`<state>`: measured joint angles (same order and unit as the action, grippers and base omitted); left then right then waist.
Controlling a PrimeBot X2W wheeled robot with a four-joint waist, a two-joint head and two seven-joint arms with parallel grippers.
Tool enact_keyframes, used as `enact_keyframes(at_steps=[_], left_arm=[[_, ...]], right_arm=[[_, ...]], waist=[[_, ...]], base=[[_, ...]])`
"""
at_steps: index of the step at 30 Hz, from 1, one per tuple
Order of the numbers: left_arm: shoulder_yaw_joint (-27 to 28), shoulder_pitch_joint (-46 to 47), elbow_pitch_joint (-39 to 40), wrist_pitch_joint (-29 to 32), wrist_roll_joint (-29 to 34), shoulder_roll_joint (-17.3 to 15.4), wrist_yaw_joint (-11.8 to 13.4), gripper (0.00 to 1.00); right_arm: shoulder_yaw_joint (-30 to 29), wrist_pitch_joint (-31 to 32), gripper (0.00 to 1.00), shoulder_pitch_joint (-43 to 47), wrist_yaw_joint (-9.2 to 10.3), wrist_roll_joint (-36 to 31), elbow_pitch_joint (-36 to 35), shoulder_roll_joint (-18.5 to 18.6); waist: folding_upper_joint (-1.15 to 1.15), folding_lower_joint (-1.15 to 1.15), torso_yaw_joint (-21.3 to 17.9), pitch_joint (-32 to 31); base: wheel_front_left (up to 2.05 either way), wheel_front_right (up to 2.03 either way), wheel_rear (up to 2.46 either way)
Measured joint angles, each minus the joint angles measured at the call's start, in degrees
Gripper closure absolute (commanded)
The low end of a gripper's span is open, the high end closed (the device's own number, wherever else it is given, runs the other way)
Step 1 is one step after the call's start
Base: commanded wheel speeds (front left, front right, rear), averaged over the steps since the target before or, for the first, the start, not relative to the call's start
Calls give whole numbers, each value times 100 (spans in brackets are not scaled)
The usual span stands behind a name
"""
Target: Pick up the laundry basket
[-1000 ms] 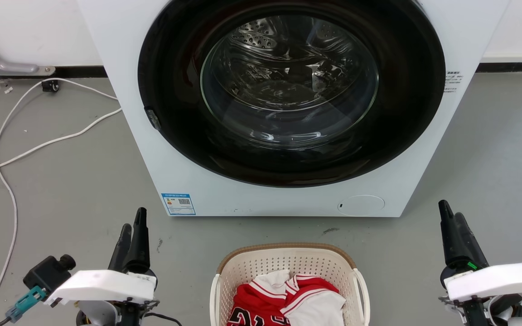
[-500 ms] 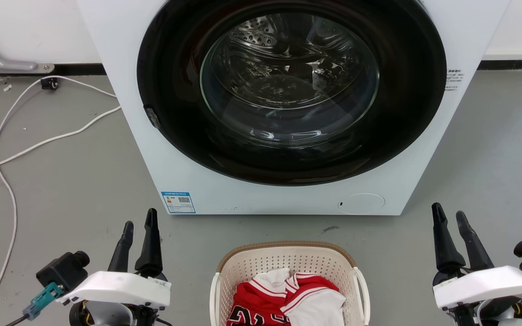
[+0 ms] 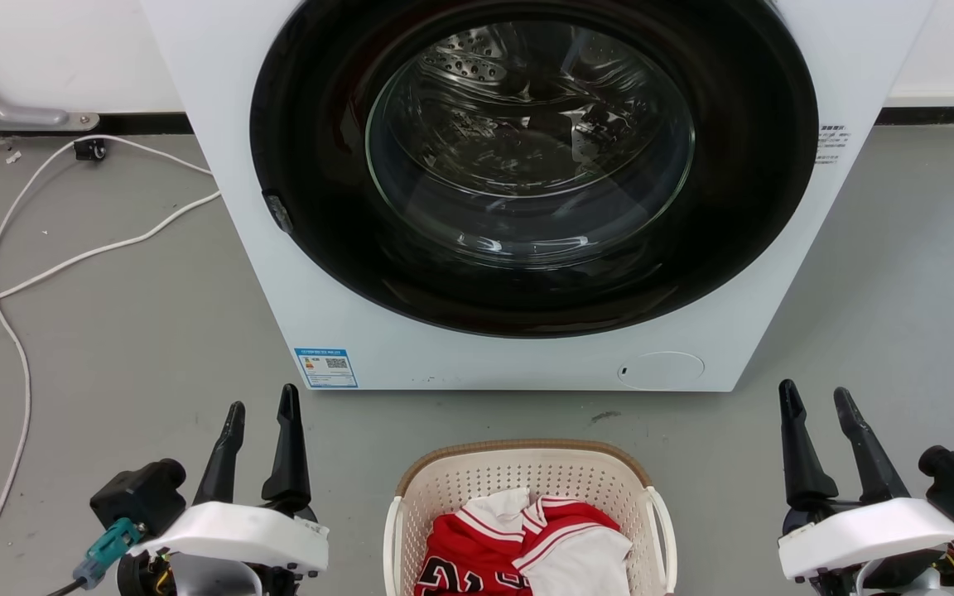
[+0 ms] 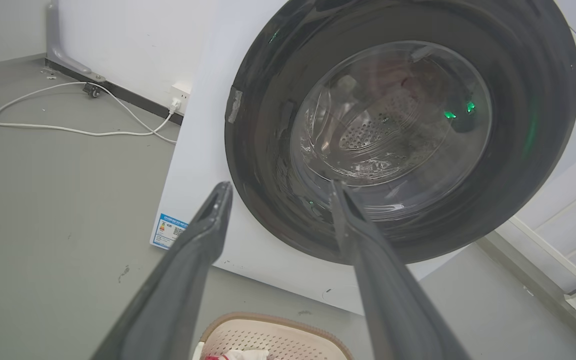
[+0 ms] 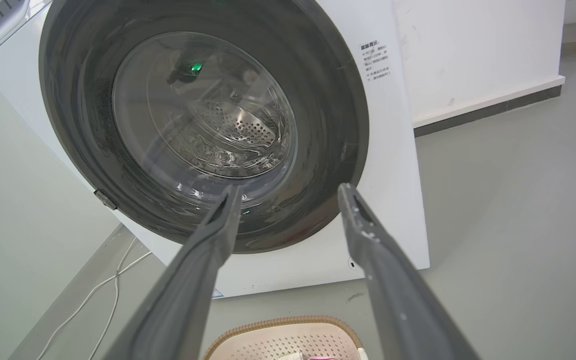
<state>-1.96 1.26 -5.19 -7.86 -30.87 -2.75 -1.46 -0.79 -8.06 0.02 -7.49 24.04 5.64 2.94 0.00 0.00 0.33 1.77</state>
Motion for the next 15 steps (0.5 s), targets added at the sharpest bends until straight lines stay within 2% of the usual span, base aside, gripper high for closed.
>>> enact_keyframes(at_steps=[15], left_arm=[[-73,-117,83,-219,884,-3,-3,0]], right_arm=[[82,-203,0,67,-1,-992,-57,0]], waist=[[0,0,11,10]], base=[[0,0,0]])
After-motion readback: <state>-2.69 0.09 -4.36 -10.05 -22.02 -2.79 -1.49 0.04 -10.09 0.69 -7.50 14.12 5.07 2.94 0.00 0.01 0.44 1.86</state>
